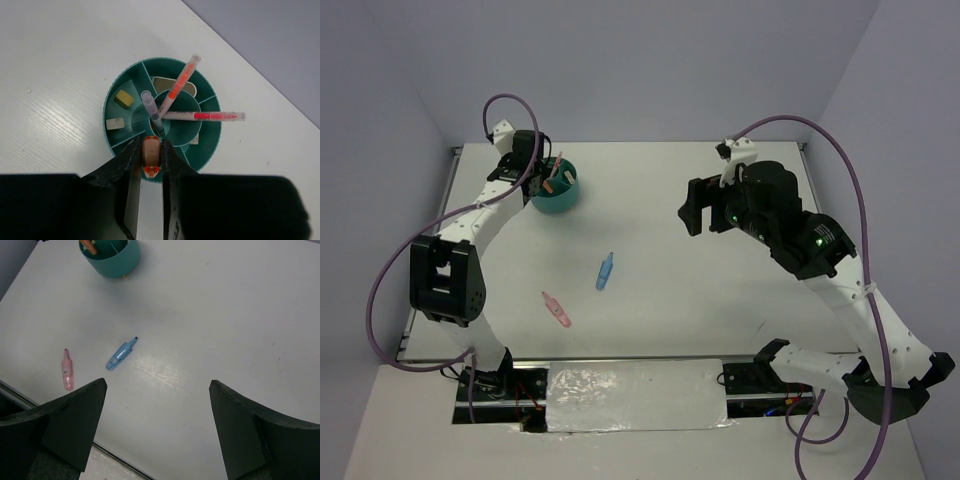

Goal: Sort the stationery into containers
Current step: Close the pen cap on the pen, then place the pen in the storage box.

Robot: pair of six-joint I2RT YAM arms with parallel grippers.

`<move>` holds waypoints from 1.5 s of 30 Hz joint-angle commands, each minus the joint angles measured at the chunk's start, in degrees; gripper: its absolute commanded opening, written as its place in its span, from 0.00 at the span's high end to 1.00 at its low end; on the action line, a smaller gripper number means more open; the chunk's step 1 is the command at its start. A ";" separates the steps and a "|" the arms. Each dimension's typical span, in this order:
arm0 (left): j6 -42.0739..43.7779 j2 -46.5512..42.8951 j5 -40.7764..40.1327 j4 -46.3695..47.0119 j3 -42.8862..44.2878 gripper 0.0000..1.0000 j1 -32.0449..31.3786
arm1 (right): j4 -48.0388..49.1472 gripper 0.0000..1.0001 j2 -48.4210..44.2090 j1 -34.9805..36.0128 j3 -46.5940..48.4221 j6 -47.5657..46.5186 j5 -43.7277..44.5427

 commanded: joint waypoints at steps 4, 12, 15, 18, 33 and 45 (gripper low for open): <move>-1.47 0.40 -0.04 5.32 -2.02 1.00 0.53 | 0.56 0.09 0.64 -0.23 3.20 -1.64 -1.40; -2.26 0.85 0.84 6.37 -3.60 0.69 0.70 | 0.39 0.09 1.08 -0.32 3.99 -1.82 -1.93; -2.35 0.58 0.93 6.64 -4.13 0.54 0.62 | 0.56 0.08 1.70 -0.32 3.81 -1.82 -2.72; -1.91 1.37 1.37 5.59 -2.90 0.53 0.97 | 1.61 0.08 2.05 -0.32 3.20 -1.38 -3.69; 1.69 -6.01 11.55 -26.00 12.56 0.01 0.88 | 1.44 0.00 29.89 9.68 3.53 28.84 10.09; 11.70 -27.19 17.89 -33.52 -3.43 0.01 3.77 | -7.26 0.04 58.12 19.45 20.78 42.65 13.37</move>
